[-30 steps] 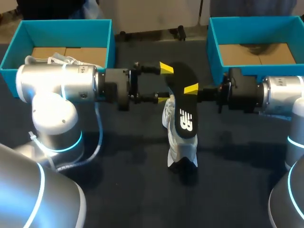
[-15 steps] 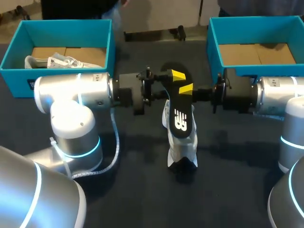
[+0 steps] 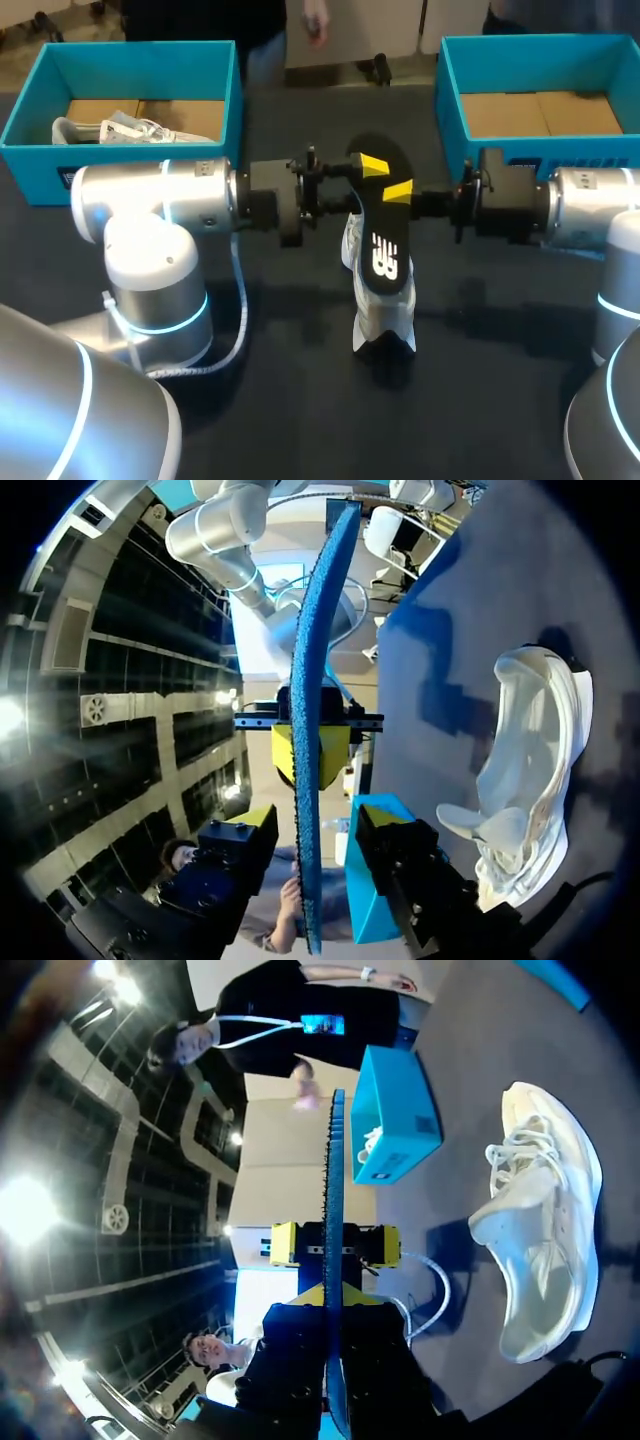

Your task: Take the shoe out of the shoebox, open the shoe tongue, remove and reinsert the insole, then place the shoe into the shoebox

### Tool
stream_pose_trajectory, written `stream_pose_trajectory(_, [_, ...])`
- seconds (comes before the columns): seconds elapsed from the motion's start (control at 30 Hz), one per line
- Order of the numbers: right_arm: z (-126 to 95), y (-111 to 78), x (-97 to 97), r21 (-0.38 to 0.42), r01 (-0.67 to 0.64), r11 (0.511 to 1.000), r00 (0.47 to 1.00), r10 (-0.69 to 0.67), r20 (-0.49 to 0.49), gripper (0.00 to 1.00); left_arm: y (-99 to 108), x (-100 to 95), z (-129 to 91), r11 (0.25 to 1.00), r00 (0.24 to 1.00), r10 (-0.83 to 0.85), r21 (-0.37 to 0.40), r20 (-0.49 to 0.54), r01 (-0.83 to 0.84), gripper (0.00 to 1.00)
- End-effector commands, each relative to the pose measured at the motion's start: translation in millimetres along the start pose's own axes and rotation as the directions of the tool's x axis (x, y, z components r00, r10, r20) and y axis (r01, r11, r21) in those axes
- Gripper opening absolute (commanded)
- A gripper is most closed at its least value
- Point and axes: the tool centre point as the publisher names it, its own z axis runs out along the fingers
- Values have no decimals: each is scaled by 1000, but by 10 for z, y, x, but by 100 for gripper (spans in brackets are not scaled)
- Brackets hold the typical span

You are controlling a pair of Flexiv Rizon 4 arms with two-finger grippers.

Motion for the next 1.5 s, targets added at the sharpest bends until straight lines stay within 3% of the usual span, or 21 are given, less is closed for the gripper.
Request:
stream_pose_trajectory(0.03, [-10, -9, 8, 1, 0, 1000, 1000, 0, 2, 0, -49, 22, 24, 1000, 1000, -3, -12, 9, 3, 44])
stream_pose_trajectory(0.07, [-3, -5, 2, 2, 1, 1000, 1000, -1, 0, 0, -57, 26, 29, 1000, 1000, -3, -11, 9, 3, 40])
stream_pose_trajectory(0.23, [24, 1, -20, 4, 2, 1000, 1000, -1, -8, 0, -85, 49, 54, 1000, 1000, -5, -6, 6, 5, 42])
stream_pose_trajectory(0.43, [21, -9, -30, 3, 1, 1000, 1000, -1, -12, 0, -96, 63, 65, 1000, 1000, -13, -5, 4, 13, 38])
stream_pose_trajectory(0.5, [17, -13, -30, 2, 0, 1000, 1000, 0, -11, 0, -94, 74, 60, 1000, 1000, -13, -9, 1, 13, 24])
stream_pose_trajectory(0.7, [8, -7, -25, 4, 1, 1000, 1000, -1, -11, 0, -90, 82, 54, 1000, 1000, -17, -16, -2, 17, 2])
stream_pose_trajectory(0.9, [-6, -5, -26, -2, 6, 1000, 1000, -6, -8, 0, -96, 90, 74, 1000, 1000, -20, -15, 1, 20, 0])
stream_pose_trajectory(0.97, [-39, -40, -35, -14, 13, 1000, 1000, -13, -5, 100, -93, 104, 71, 1000, 1000, -24, -17, -2, 24, 0])
stream_pose_trajectory(1.17, [-209, -153, -27, -43, 64, 997, 996, -62, 63, 100, -114, 112, 33, 999, 999, -52, -15, -8, 52, 0])
stream_pose_trajectory(1.5, [-568, -185, -67, -13, 209, 978, 958, -202, 202, 100, -299, 106, -80, 989, 988, -149, 0, -38, 149, 0])
